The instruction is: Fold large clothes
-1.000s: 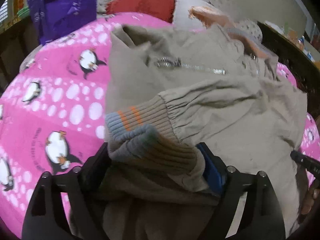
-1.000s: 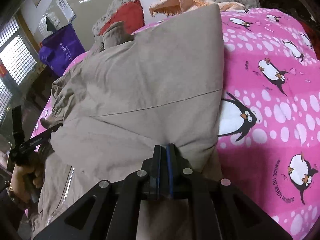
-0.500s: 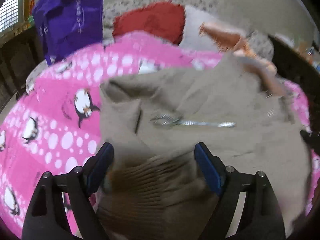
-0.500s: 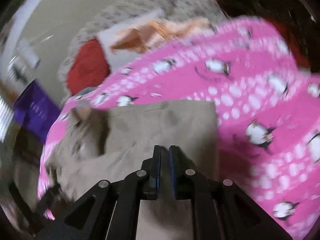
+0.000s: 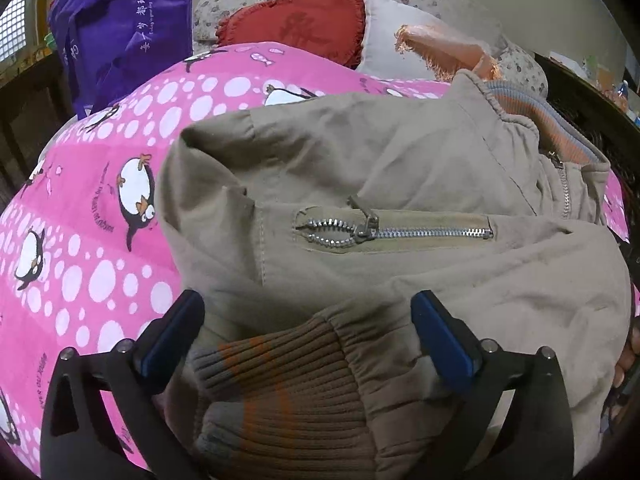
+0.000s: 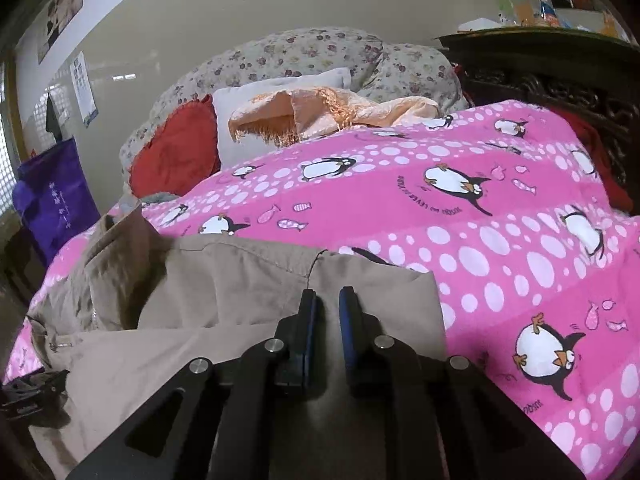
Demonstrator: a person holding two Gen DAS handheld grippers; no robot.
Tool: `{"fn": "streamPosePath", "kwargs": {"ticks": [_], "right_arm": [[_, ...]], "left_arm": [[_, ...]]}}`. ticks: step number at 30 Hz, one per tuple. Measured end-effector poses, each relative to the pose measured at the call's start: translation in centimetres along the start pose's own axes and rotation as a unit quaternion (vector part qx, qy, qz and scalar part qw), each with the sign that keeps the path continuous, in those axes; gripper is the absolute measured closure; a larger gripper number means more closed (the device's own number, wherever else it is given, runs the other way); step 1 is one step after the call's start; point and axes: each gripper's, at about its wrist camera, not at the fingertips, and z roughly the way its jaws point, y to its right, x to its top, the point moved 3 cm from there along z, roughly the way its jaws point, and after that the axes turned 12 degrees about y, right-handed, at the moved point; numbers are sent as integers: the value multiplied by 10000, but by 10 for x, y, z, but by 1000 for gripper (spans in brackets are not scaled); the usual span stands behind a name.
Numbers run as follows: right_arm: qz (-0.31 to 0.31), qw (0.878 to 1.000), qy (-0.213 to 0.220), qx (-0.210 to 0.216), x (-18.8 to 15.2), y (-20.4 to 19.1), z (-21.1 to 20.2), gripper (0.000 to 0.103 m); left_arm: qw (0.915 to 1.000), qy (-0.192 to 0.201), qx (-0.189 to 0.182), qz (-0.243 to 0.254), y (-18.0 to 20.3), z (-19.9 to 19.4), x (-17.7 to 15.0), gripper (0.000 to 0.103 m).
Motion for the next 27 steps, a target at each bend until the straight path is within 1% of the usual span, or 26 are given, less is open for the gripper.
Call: {"fn": "streamPosePath", "kwargs": {"ticks": [3,7,9,10,11,12,13,14,15,16,17,18,20,22,23,24,25,26,27], "right_arm": [[131,9999,8,96,1,3,0,89],[7,10000,-21,-1,2,-2,-1,90],[-176,9995,-267,-82,6,-7,0,90],[-257,9978,-577,-183,12,-10,-3,90],[-236,9973,-653,-225,20,-12,-12,89],[-218,9984,-515,-129,27,-16,-25,89],[-287,9995,-160,42,38,-24,-50,88],[-427,9989,66,157,42,-33,-71,86],[-494,9983,118,280,42,-39,-84,82],[-495,9975,69,492,39,-45,-96,71],[-461,9961,-109,740,29,-50,-107,63],[-474,9949,-295,835,18,-52,-113,63],[-576,9943,-578,680,-12,-48,-120,65],[-537,9931,-895,535,-38,-34,-112,65],[-447,9916,-1129,449,-54,-24,-104,67],[-483,9905,-1182,503,-67,-17,-99,67],[-522,9896,-1151,681,-73,-14,-97,66],[-380,9889,-1204,782,-71,-11,-94,63],[-280,9893,-1171,823,-69,-8,-94,64]], "left_arm": [[10000,-16,21,30,3,3,1,0],[9999,-18,64,81,3,2,0,0],[9999,-20,73,84,4,2,0,0],[9999,-21,83,93,4,2,0,0],[9999,-25,90,102,4,3,0,0],[9999,-32,98,110,4,3,0,0],[9999,-38,103,114,5,4,0,0],[9998,-42,115,125,5,4,0,0],[9998,-41,126,135,5,4,-1,0],[9998,-48,137,143,6,4,-1,0],[9997,-55,153,159,6,5,-1,0],[9997,-59,162,164,7,5,-1,0],[9997,-59,157,155,7,5,-1,0],[9997,-64,153,151,7,6,-1,0],[9997,-65,155,152,7,6,-1,0],[9997,-68,160,156,8,6,-1,0],[9997,-71,165,160,8,7,-1,0],[9997,-73,165,160,7,7,-1,0],[9997,-73,159,152,8,7,-1,0]]}}
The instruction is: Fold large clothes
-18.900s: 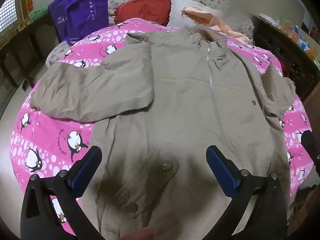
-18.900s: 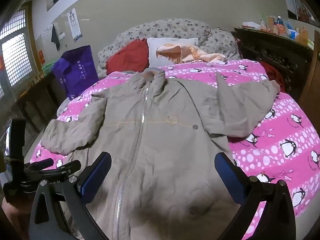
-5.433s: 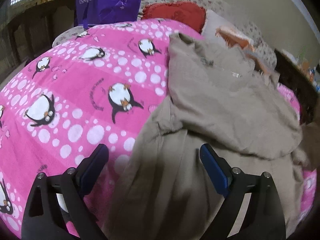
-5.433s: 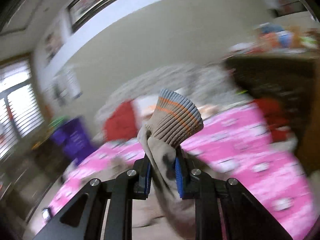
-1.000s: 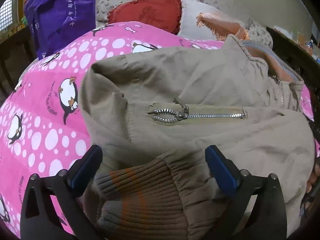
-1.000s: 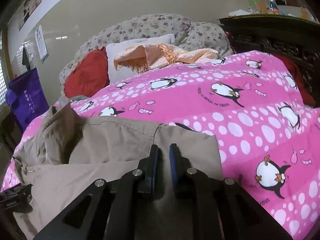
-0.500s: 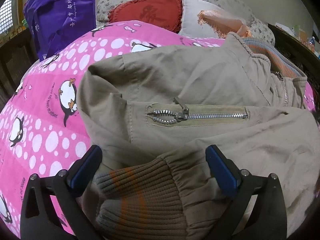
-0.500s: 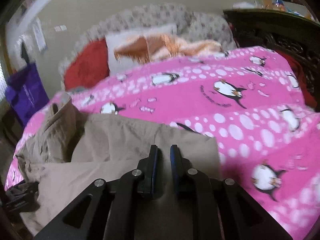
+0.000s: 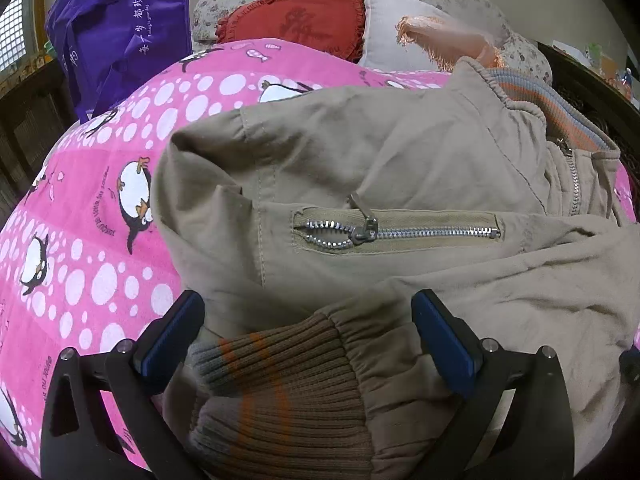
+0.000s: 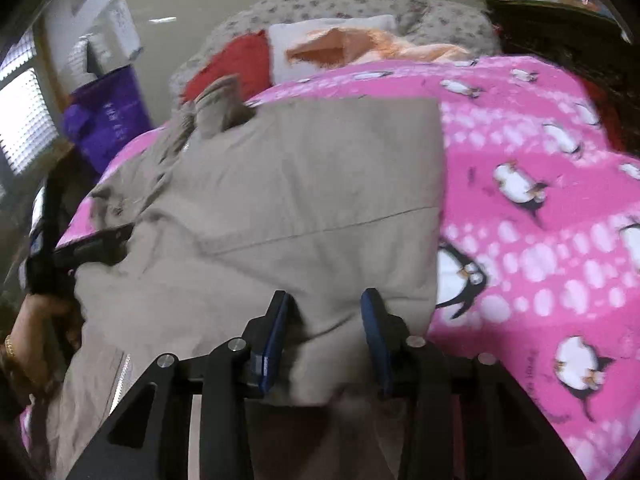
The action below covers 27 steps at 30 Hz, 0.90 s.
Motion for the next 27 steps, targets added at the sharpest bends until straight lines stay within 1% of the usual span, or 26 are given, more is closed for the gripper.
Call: {"fn": "streamPosePath", "kwargs": {"ticks": [1,4,6,8,11,14,21,24,25,27], "right_arm": [[6,10000,-22,15,0,1,2,63],[-117,9999,-33,6,-1,-2,4,59],[-202,9998,-57,65,0,-6,3,52],[-316,9994,-93,134,-2,-14,4,40],[-578,9982,-157,38,-4,-25,9,31],[-695,9972,-237,112,-6,-29,13,21],[-561,9974,-291,349,-7,-26,13,13],[-628,9965,-358,412,-8,-30,17,6],[-683,9961,-394,403,-8,-32,18,3],[-835,9950,-445,307,-9,-37,21,1]], "left_arm": [[10000,-2,-9,-11,0,0,0,0],[10000,-1,-12,-13,0,1,0,0],[10000,3,-14,-15,-1,1,0,0],[10000,-4,-20,-21,0,2,0,0],[10000,1,-17,-18,-1,2,0,0],[10000,1,-13,-22,-2,2,1,0],[10000,5,-24,-21,-3,3,1,0],[10000,6,-33,-20,-3,3,2,0],[10000,0,-26,-4,-4,3,2,0],[10000,-10,-38,16,-3,-1,4,0]]}}
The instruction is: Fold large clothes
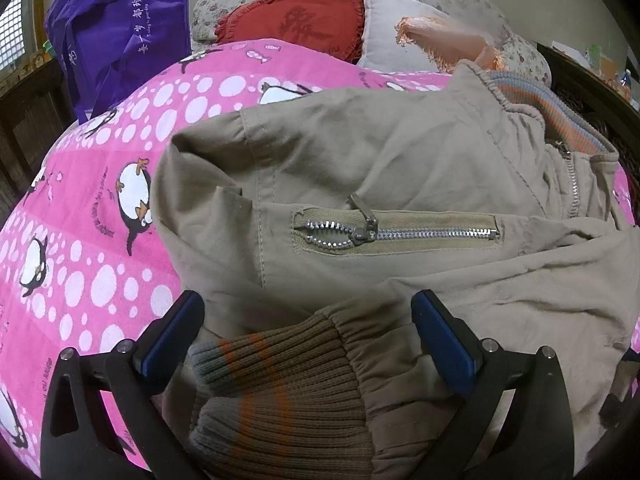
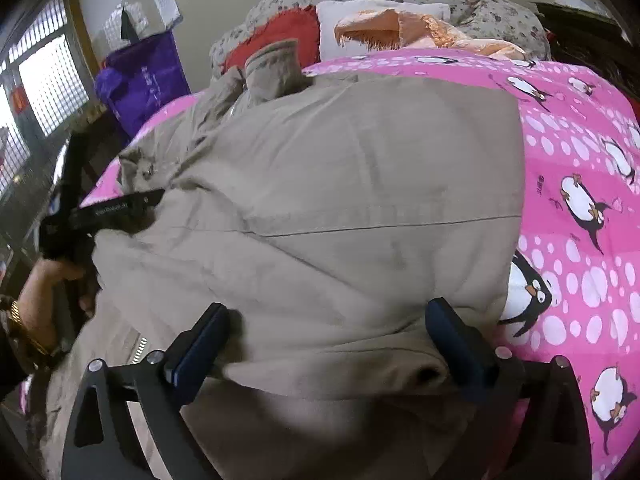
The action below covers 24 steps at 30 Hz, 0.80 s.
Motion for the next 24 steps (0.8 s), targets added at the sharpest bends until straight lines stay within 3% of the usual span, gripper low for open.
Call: {"fn": "streamPosePath", "kwargs": {"ticks": [2,5,7,8,10,12,14,17,21,24], "right_arm": [[-173,9998,-65,-69,0,-4,0,0],[-357,9987,-120,-341,11,-10,-17,8],[-276,9987,214,-376,21,-15,-42,14],[-196,9979,518,-346,28,-20,-59,14],[-178,9975,585,-349,30,-25,-64,15],[-303,9984,121,-458,19,-29,-41,30],[-233,9968,-511,-571,1,-20,-12,52],[55,9985,-371,-398,-3,-13,-12,49],[-85,9992,-208,-336,-9,-13,-9,46],[-51,9995,-79,-295,-11,-14,-13,45]], "left_arm": [[9997,-155,2,165,0,-9,5,0],[9984,252,-77,504,-5,-49,11,0],[9972,567,-146,457,-15,-79,4,0],[9973,596,-189,382,-19,-85,-1,0],[9984,466,-118,308,-24,-82,-17,0],[9992,96,21,396,-23,-62,-30,0],[9996,-161,-51,212,-25,-48,-37,0],[9993,-271,-207,-157,-32,-44,-38,0],[9989,-244,-354,-162,-34,-44,-41,0],[9986,61,-414,-334,-42,-67,-33,0]]}}
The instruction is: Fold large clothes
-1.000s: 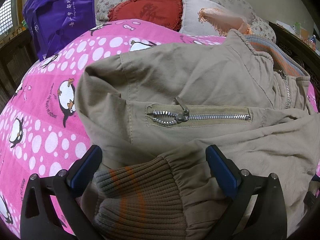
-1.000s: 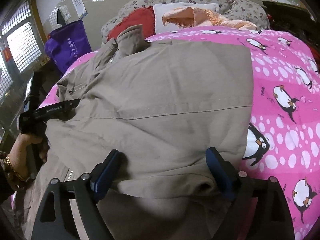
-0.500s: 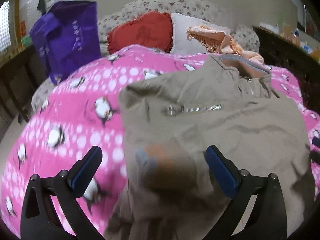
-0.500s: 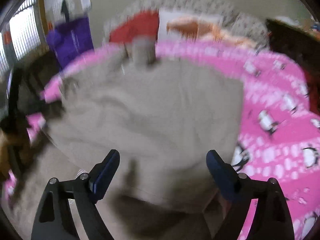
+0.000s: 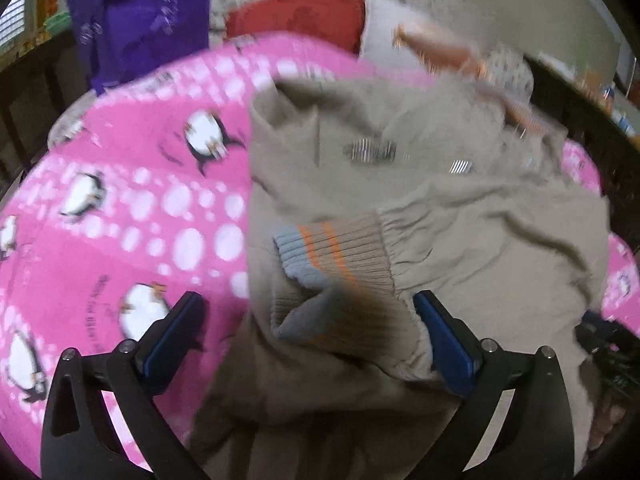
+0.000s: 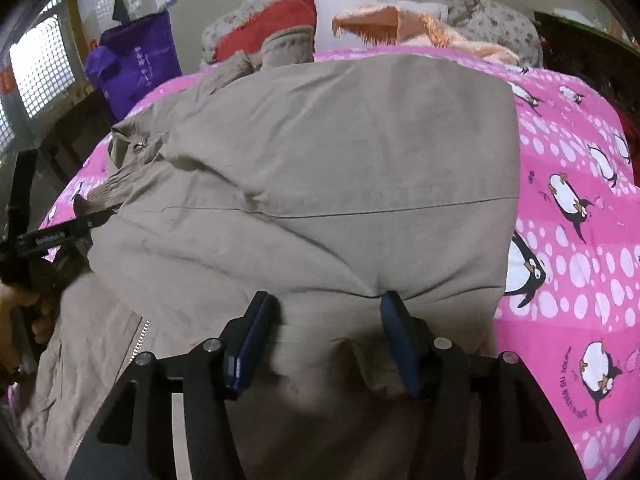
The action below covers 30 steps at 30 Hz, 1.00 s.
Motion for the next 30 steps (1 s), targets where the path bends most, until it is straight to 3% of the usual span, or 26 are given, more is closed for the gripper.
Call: {"fn": "streamPosePath", "kwargs": {"ticks": [3,5,8,9,10,12,14,16,18,22,25,28,30], "right_arm": [[44,9998,-158,-138,15,-4,-12,49],[22,9995,166,-255,30,-10,-32,49],[-38,9979,642,-68,50,-23,-54,49],[-57,9980,631,-48,53,-25,-52,48],[-87,9984,558,-41,52,-27,-47,48],[-115,9996,244,-66,44,-28,-27,51],[44,9999,-112,-87,29,-22,-10,53],[262,9984,-474,-180,15,-10,0,58],[306,9983,-446,-209,16,-6,-11,63],[85,9995,-256,157,25,-4,-84,59],[-469,9973,-383,415,7,-1,-148,54],[-729,9953,-485,415,-29,1,-198,46],[-505,9956,-637,465,-63,11,-224,44]], "left_arm": [[9977,611,105,273,4,-42,13,0],[9956,905,28,243,9,-61,19,1],[9928,1128,-368,187,31,-76,25,1],[9929,995,-510,398,44,-67,21,2],[9936,801,-536,586,53,-54,16,11],[9960,354,-341,741,56,-26,7,25],[9976,-209,-132,652,48,6,-3,28],[9965,-285,-37,784,50,14,2,27],[9954,-392,-46,879,53,11,10,28],[9966,-149,-585,566,35,-35,29,28],[9951,48,-715,684,11,-90,24,23],[9921,-26,-689,1044,-15,-140,-8,20],[9908,-309,-658,1143,-29,-161,-39,20]]}}
